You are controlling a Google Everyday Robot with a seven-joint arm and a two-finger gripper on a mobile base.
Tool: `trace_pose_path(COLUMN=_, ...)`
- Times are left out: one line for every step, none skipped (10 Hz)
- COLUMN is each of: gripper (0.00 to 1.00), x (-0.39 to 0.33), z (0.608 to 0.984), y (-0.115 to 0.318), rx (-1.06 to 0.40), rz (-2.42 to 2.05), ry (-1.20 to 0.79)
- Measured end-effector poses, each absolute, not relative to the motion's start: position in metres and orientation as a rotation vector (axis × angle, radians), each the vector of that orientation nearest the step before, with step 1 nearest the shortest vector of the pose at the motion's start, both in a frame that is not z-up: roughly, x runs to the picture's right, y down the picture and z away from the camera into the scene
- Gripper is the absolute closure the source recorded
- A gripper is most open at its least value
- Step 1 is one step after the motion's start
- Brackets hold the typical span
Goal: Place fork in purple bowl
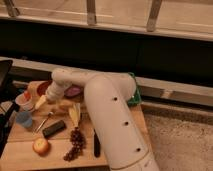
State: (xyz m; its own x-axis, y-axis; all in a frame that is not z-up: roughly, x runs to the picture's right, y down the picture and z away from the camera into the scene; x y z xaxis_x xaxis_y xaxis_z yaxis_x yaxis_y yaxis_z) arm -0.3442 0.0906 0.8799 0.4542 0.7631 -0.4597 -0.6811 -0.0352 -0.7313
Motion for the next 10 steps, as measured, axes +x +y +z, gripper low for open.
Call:
trace_pose_path(gripper=0.23, x=-0.349, z=0.879, y=0.093, rx=-1.117, rz=1.154, ry=-0.094)
trace_pose_path(gripper=0.23, x=-0.353, z=0.879, y=0.096, rx=-1.127, rz=1.146, ry=-0.093)
trace_pose_path(gripper=0.23, x=-0.353, z=0.879, y=0.097, rx=-1.131, rz=1.143, ry=-0.092)
trace_pose_path(gripper=0.25, x=-0.353, z=0.880, y=0.100, rx=-1.138, rz=1.136, ry=-0.085)
trace_pose_path(gripper=0.32, x=-0.354, z=0.879, y=0.102, rx=-1.142, rz=1.130, ry=-0.082)
trace_pose_path(gripper=0.42, x=-0.355, z=0.878, y=0.105, rx=-1.146, rz=1.119, ry=-0.070)
trace_pose_path(gripper=0.52, x=-0.355, z=0.878, y=0.106, rx=-1.147, rz=1.114, ry=-0.065)
trace_pose_path(gripper=0.60, x=-0.353, z=0.877, y=0.107, rx=-1.146, rz=1.110, ry=-0.058)
trace_pose_path(gripper=0.71, x=-0.350, z=0.877, y=0.107, rx=-1.144, rz=1.108, ry=-0.049)
trace_pose_path(gripper=0.84, x=-0.345, z=0.878, y=0.108, rx=-1.139, rz=1.108, ry=-0.039)
